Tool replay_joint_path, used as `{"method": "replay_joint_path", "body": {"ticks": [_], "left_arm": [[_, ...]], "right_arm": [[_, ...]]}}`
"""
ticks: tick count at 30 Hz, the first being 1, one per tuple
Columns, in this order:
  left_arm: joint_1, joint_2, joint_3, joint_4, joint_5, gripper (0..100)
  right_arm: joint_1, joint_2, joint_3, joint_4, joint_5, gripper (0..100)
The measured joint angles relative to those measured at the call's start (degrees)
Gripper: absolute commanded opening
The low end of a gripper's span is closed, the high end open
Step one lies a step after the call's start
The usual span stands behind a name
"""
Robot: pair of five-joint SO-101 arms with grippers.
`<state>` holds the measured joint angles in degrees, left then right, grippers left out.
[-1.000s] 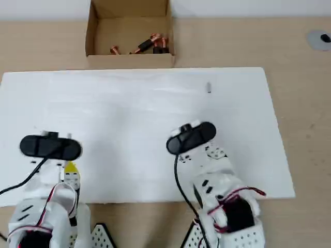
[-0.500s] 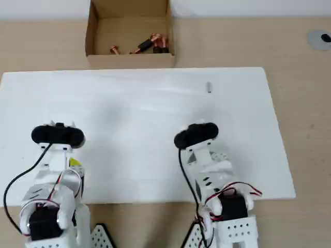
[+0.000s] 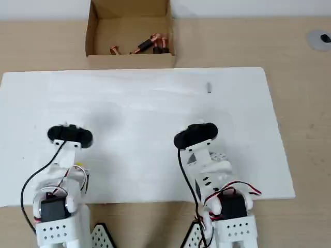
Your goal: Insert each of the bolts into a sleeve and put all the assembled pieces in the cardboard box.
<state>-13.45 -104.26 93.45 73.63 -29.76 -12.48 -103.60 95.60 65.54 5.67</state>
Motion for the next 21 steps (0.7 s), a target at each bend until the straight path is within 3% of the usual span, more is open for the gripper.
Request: {"method": "replay_joint_path", "body": {"ticks": [21], "left_arm": [[0.00,-0.09,2.81,-0.26,-26.20,4]], "right_arm": [[0.00,0.00,0.00,0.00,0.00,1.0]]}}
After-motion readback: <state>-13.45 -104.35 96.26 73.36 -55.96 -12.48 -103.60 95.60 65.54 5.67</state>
